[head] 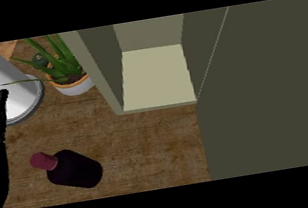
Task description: Pick up the wine, place it into the cabinet and close the cabinet
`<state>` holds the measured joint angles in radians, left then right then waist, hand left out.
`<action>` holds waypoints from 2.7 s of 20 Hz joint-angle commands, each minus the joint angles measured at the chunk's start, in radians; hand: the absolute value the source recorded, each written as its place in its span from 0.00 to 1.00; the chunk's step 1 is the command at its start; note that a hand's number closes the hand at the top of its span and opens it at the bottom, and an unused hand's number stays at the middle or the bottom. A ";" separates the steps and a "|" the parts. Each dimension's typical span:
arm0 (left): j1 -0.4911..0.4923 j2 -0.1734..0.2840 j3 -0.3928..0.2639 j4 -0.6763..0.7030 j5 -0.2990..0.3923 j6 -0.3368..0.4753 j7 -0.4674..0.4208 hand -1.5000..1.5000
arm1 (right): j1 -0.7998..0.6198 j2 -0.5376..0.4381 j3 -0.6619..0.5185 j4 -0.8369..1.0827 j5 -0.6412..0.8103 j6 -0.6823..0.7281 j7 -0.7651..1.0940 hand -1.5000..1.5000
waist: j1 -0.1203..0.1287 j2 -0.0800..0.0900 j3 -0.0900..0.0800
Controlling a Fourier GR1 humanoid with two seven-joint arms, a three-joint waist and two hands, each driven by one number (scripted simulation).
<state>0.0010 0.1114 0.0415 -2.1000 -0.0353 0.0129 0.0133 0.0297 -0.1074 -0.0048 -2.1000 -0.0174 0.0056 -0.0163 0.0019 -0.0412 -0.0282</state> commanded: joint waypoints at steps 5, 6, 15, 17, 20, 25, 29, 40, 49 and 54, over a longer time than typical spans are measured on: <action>0.150 0.043 -0.142 -0.081 0.269 -0.301 -0.079 0.00 | 0.095 -0.023 -0.007 -0.097 -0.087 0.070 0.016 0.00 | -0.015 0.032 0.026; 0.189 0.056 -0.193 -0.137 0.316 -0.358 -0.063 0.00 | 0.088 -0.014 -0.004 -0.100 -0.088 0.060 0.024 0.00 | -0.003 0.028 0.026; 0.492 0.131 -0.243 -0.343 0.681 -0.409 0.177 0.00 | 0.150 -0.060 0.106 -0.304 -0.212 0.123 0.295 0.00 | 0.009 0.036 0.027; 0.514 0.144 -0.229 -0.416 0.728 -0.390 0.214 0.00 | 0.182 -0.060 0.129 -0.284 -0.185 0.152 0.257 0.00 | 0.007 0.037 0.028; 0.519 0.181 -0.170 -0.421 0.791 -0.418 0.208 0.00 | 0.109 -0.067 0.099 -0.350 -0.224 0.101 0.366 0.00 | 0.011 0.038 0.027; 0.497 0.128 -0.253 -0.448 0.708 -0.340 0.234 0.00 | 0.098 -0.077 0.117 -0.364 -0.210 0.095 0.413 0.00 | 0.004 0.039 0.028; 0.574 0.157 -0.191 -0.485 0.769 -0.349 0.219 0.00 | 0.144 -0.077 0.125 -0.437 -0.218 0.101 0.419 0.00 | 0.005 0.034 0.028; 0.574 0.199 -0.045 -0.479 0.839 -0.328 0.221 0.00 | 0.032 -0.080 0.103 -0.449 -0.203 0.031 0.521 0.00 | 0.012 0.032 0.028; 0.485 0.251 0.139 -0.359 0.981 -0.325 0.243 0.00 | 0.008 -0.104 0.035 -0.413 -0.256 0.049 0.503 0.00 | 0.004 0.036 0.029; 0.398 0.278 0.208 -0.235 1.020 -0.329 0.260 0.00 | 0.081 -0.084 0.105 -0.520 -0.218 0.040 0.543 0.00 | -0.011 0.036 0.028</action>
<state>0.4349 0.3706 0.1963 -2.3012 0.8551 -0.3389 0.2399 0.0344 -0.1847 0.1023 -2.4281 -0.1870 0.0488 0.4548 -0.0003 -0.0049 -0.0001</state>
